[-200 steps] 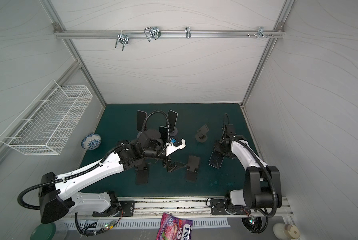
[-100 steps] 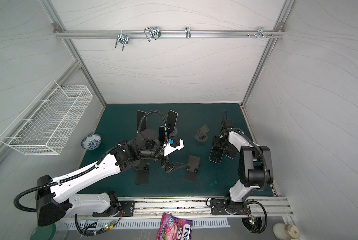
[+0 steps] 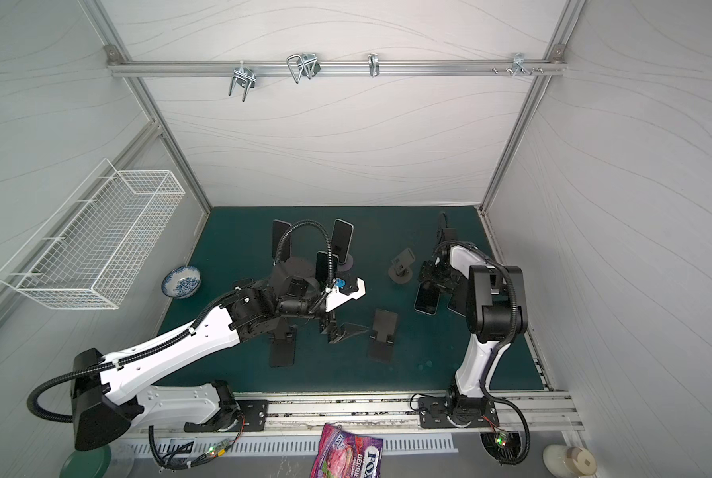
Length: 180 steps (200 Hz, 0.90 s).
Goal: Remove the phone from the phone stand
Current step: Place the phone to the middle-right of the table.
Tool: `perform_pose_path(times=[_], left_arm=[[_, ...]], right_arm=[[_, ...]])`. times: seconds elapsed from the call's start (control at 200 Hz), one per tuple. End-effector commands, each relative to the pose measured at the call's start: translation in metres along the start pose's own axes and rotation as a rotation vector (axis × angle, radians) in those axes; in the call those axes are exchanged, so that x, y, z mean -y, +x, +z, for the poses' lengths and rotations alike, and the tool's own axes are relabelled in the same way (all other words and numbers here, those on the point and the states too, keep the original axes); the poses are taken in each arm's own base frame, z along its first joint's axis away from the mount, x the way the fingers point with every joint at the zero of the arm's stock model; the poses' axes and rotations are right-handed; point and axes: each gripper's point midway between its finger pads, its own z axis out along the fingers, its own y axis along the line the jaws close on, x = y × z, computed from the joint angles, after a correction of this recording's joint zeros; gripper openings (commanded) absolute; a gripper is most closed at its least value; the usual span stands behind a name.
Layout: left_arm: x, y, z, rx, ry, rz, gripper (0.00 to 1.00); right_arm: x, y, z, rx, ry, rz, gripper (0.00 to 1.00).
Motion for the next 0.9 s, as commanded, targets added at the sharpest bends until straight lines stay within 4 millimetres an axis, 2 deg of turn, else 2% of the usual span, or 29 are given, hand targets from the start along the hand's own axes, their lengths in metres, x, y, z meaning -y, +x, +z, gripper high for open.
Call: perform_pose_path(times=[0.0,0.255,0.475,0.67,0.895], left_arm=[[0.004,-0.010,-0.003,0.021,0.015,0.038,0.98],[0.004,-0.008,-0.002,0.019,0.018,0.040,0.98],[0.003,-0.006,-0.001,0.013,0.013,0.042,0.98],[0.003,-0.007,-0.002,0.013,0.010,0.042,0.98],[0.002,-0.005,0.001,0.004,0.016,0.037,0.98]], right_arm=[[-0.001,0.004,0.004,-0.051,-0.012,0.002,0.80],[-0.004,0.002,0.002,-0.044,-0.026,0.012,0.81],[-0.005,-0.006,-0.020,0.007,-0.019,0.010,0.86],[-0.002,-0.019,-0.059,0.100,-0.114,0.048,0.82],[-0.041,-0.035,-0.130,0.282,-0.394,-0.067,0.74]])
